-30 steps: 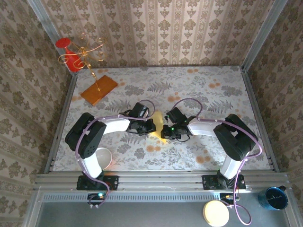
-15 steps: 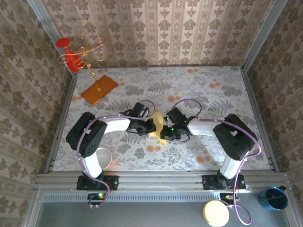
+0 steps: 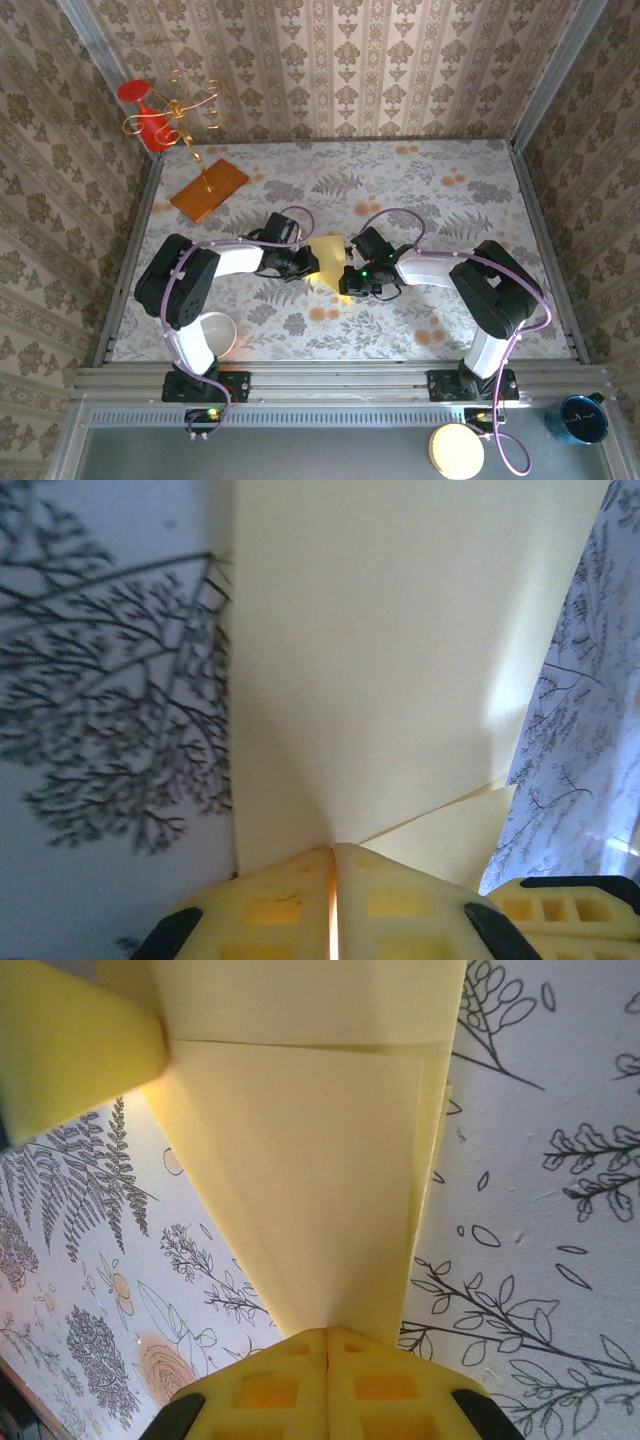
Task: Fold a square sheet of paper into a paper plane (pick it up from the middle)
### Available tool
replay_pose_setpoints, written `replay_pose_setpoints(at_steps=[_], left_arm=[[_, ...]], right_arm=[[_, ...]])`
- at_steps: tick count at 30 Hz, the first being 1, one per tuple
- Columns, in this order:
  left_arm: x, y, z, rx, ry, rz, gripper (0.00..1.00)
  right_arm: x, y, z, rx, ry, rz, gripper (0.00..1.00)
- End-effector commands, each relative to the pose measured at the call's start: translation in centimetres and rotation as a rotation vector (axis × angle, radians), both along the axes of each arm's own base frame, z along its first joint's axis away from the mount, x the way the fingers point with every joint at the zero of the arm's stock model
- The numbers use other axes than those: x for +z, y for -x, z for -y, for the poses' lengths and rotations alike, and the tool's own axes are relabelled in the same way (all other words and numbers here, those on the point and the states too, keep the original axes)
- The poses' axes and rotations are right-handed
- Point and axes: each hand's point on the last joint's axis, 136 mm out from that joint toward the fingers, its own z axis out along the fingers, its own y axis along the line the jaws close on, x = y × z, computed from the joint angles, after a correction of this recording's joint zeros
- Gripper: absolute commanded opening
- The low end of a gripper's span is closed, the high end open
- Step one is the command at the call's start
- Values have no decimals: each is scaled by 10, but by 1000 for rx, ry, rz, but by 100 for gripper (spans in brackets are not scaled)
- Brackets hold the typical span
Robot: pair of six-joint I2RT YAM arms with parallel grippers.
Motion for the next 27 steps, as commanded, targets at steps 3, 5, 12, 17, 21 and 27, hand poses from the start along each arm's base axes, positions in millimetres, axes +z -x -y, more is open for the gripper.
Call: replay_pose_setpoints(at_steps=[3,5,12,17,21,27], left_arm=[[-37,-14,-61,99,-116,-18,11],[-30,-22,-64,106,-104,4,11],[24,-32,-55,129,-44,98,16],[35,-9,-41,157,-21,86,27],[34,7,-24,175,32,49,37],[32,18,-17,194,52,15,44]], right_arm=[[-43,41,47,-10,215,-173,8],[-40,38,45,-5,202,-163,8],[17,8,7,22,-18,3,15],[53,-15,-8,-30,-126,109,25],[41,-23,-8,-81,-102,98,24],[18,-28,2,-135,-36,64,23]])
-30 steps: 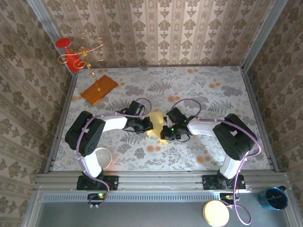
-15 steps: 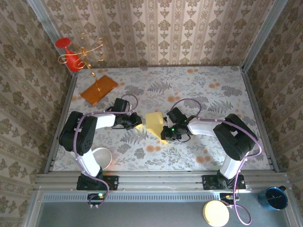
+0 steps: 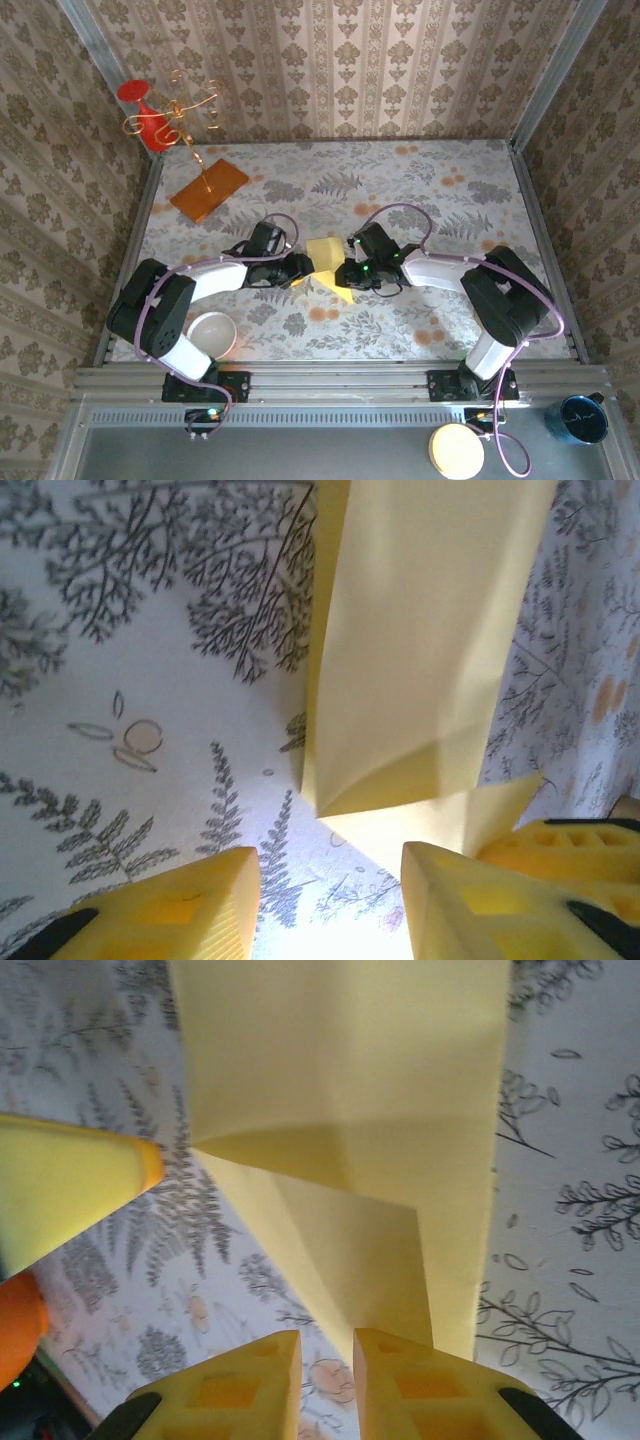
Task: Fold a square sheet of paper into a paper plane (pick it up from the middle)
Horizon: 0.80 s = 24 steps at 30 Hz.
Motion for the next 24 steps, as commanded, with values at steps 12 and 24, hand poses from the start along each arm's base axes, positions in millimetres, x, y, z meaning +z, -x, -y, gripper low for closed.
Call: replay_pose_setpoints(at_steps=[12,24], left_arm=[[-1,1,23,54,105,-68,49],[-2,-4,30,68,136,-86,37]], right_arm=[[-25,-9,16,-103,23,-51,30],[-35,-4,21,-103,37,-79,26]])
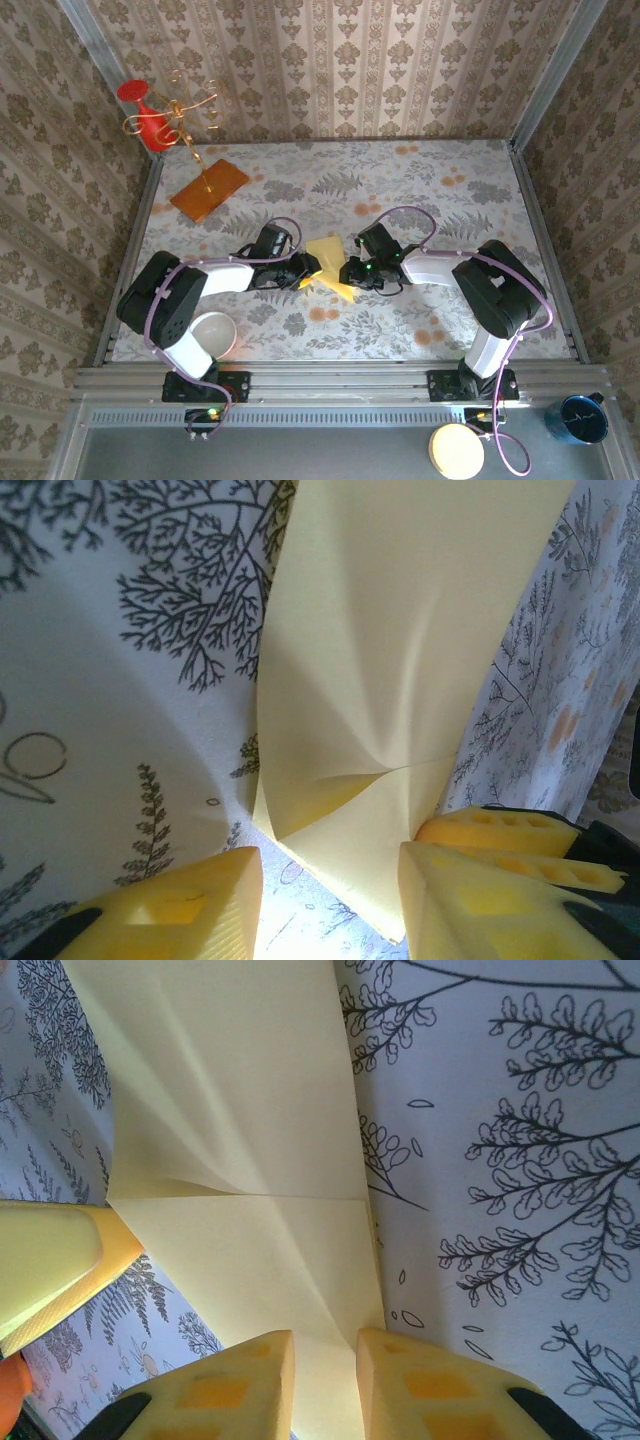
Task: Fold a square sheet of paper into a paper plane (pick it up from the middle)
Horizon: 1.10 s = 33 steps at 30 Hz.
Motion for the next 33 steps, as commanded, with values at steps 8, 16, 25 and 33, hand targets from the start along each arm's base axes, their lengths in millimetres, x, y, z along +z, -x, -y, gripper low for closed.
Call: replay_pose_setpoints(at_steps=[8,16,25,33], left_arm=[[10,-9,17,-25,90,14,31],[14,-21,23,-27,205,18,27],[10,-20,21,-56,210,-2,18],[16,-25,12,-15,143,23,7]], right_arm=[[-19,8,10,-13,34,-49,24],[-17,6,12,-12,22,-36,24],[-10,1,11,2,11,-8,24],[35,-10,27,20,97,188,30]])
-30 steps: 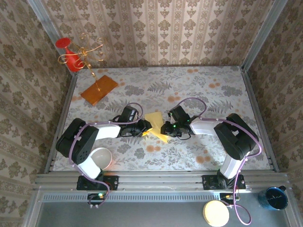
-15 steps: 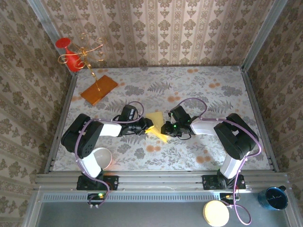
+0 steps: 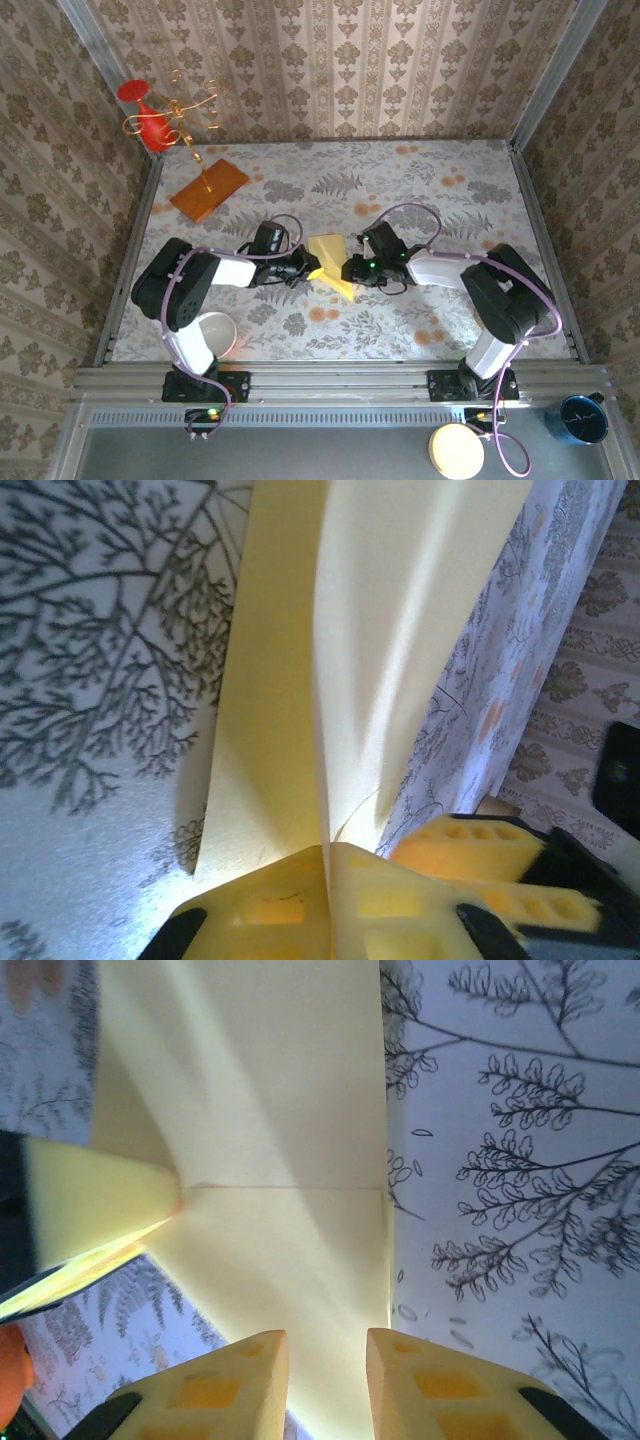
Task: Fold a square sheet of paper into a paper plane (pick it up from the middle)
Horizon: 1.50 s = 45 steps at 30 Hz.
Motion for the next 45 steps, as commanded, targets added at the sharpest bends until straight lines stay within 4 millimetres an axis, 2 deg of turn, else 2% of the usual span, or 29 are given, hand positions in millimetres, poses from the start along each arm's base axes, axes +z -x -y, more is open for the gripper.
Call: replay_pose_setpoints(at_steps=[1,3,6,10,16,23,31,45], left_arm=[[18,-11,-4,26,-34,54,7],[23,-14,-7,49,-71,65,7],[29,-17,-8,70,-128,77,7],[31,-20,-8,89,-176,64,7],[30,-18,-6,85,-217,34,7],[27,-14,-7,87,-231,8,7],[26,-15,-5,89,-227,-1,7],[22,-11,-6,85,-233,-29,7]], right_arm=[[18,-3,21,1,122,120,30],[25,-2,28,9,214,194,30],[34,4,26,46,295,292,32],[34,13,10,138,387,383,34],[19,19,-18,261,477,422,35],[10,11,-32,290,489,444,34],[2,7,-38,310,504,445,33],[-6,1,-38,305,544,453,31]])
